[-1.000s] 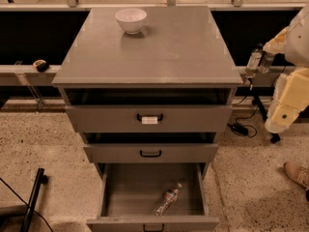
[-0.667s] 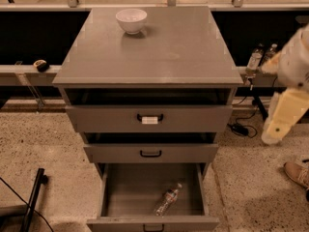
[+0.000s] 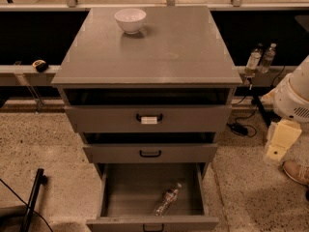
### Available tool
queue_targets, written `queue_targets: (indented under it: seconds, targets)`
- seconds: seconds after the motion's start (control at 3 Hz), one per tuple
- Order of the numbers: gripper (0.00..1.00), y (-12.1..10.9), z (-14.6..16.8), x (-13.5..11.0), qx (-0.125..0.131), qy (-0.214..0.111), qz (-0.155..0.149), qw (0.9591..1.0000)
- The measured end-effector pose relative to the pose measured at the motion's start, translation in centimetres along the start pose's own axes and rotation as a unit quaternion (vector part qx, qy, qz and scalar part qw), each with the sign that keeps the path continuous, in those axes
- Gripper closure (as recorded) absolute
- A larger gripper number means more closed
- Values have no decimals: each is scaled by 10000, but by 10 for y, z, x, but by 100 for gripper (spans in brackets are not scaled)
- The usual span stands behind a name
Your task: Pick water bottle from bottom drawer and place on counter
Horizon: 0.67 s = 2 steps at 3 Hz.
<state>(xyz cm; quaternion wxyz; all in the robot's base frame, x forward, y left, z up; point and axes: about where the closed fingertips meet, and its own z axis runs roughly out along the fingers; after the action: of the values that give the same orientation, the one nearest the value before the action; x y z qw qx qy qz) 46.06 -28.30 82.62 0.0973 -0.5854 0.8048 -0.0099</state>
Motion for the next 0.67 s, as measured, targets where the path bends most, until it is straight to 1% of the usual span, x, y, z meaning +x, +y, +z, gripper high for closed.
queue_targets:
  seconds: [0.33,0.67]
  targets:
    - [0,0,10,1,-252,78,38,9996]
    - [0,25,66,9,-708,-207,-178,9971]
